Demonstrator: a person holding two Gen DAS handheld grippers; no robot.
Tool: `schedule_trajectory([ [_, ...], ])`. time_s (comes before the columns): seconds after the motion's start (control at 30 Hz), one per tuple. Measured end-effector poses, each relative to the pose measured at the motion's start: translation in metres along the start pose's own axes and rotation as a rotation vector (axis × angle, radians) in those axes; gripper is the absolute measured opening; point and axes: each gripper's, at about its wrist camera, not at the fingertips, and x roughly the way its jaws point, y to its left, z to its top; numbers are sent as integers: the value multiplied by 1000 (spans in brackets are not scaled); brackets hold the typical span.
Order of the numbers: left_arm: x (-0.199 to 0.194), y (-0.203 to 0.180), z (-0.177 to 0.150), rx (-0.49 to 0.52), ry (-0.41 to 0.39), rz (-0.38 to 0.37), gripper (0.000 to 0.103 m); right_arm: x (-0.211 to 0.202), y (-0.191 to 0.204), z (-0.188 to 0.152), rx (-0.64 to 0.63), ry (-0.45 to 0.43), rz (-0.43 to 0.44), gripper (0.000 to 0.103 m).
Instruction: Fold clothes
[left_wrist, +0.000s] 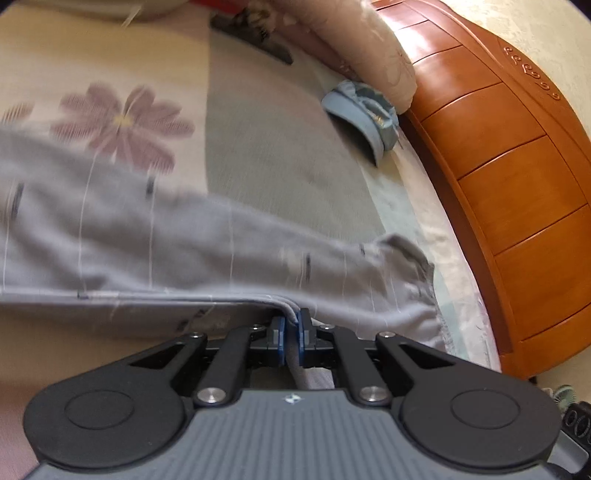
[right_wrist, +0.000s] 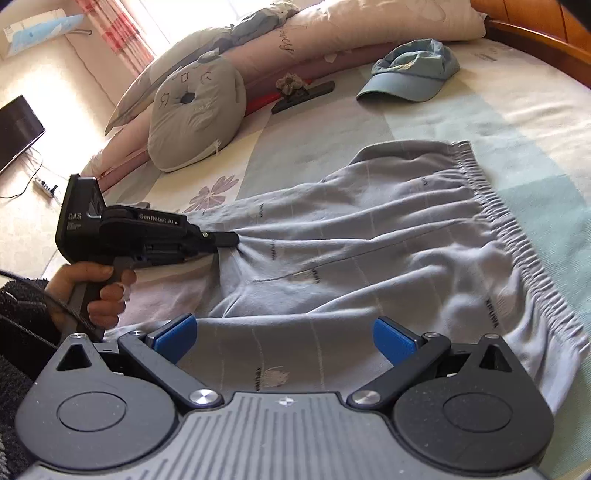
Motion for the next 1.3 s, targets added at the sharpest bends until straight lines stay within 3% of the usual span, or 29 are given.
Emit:
schedule_trajectory([
  [0.27,23,-16,42,90,-6,63,4,-3,-12,3,17,-22,-4,103],
  [0.53,30,-17,46,105,59,71,8,-2,-17,0,43,-22,-14,103],
  [0.67,5,-14,33,145,104,85,17,0,-15,-1,36,-14,-10,103],
  [0.8,-34,-3,6,161,146,112,18,6,-11,3,9,1,12,103],
  [1.03,-92,15,-34,236,178,222,18,24,5,13,-64,41,66,103],
  [1.17,-86,12,-33,221,161,148,18,29,18,17,-101,39,90,103],
  [1.3,-51,-8,-27,276,177,57,18,22,22,14,-106,26,83,103],
])
